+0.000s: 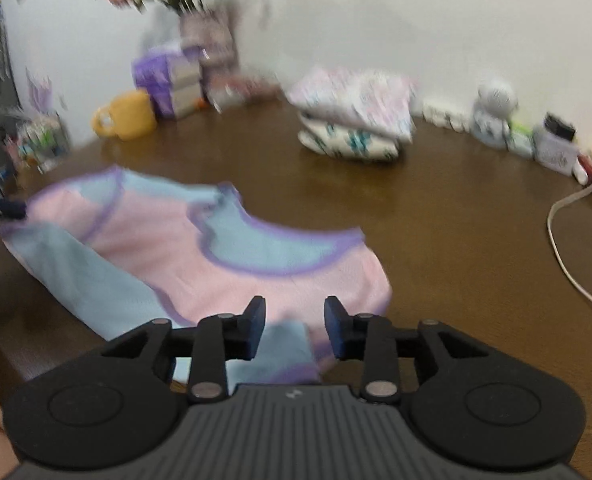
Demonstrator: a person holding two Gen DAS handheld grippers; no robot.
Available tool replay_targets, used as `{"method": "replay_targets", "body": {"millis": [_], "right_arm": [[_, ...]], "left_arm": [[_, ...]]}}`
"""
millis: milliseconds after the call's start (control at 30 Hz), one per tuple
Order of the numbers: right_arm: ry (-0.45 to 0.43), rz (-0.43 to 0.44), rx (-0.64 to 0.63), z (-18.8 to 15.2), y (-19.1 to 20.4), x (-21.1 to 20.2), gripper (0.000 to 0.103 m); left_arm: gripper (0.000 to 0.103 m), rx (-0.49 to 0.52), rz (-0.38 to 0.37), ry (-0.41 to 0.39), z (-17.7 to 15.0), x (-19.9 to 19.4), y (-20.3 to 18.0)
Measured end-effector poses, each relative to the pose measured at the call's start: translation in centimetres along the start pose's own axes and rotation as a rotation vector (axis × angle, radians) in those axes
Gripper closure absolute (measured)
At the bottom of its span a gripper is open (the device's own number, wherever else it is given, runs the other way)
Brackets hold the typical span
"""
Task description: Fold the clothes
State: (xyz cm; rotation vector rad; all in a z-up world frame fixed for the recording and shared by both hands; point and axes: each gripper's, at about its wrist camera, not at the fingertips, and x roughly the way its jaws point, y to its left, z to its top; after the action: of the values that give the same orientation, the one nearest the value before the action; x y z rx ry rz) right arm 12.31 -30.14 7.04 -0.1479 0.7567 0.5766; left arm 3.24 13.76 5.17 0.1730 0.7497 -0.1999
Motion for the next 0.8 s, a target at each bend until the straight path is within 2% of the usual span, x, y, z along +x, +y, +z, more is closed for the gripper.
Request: {"method": "replay_targets", "body": {"millis": [100,267,400,500,700,800], "right_arm": [[-0.055,0.074,-0.014,0.5,1.9,-0.6,0.07],[0.006,0.266,-0.098,0.4,7.2,3.1,0.07],[0.051,0.271,-0.13,0.2,9.0,5.3,0.07],[0.078,0.226,-0.117,-0.3,8.6,6.0,0.07],[0.065,0.22,-0.11,-1.1,8.3,5.8,0.068],[0.061,0.217,-0.115,-1.2,8.4,5.8,0.067]], "left_arm": [[0.088,-0.009,-0.028,0.009,-0.4,0.5,-0.4],[0.087,0.015,-0.096,0.022,-0.4,2.4,-2.1],[0.087,0.011,-0.088,0.039,-1.1,3.3,-2.3],[0.084,-0.025,-0.076,0.032,-1.6,3.3,-1.5],[0.079,-0.088,-0.03,0.021,-2.6,2.5,0.9],[0.079,-0.152,-0.039,-0.001,-3.6,1.8,2.4]]}}
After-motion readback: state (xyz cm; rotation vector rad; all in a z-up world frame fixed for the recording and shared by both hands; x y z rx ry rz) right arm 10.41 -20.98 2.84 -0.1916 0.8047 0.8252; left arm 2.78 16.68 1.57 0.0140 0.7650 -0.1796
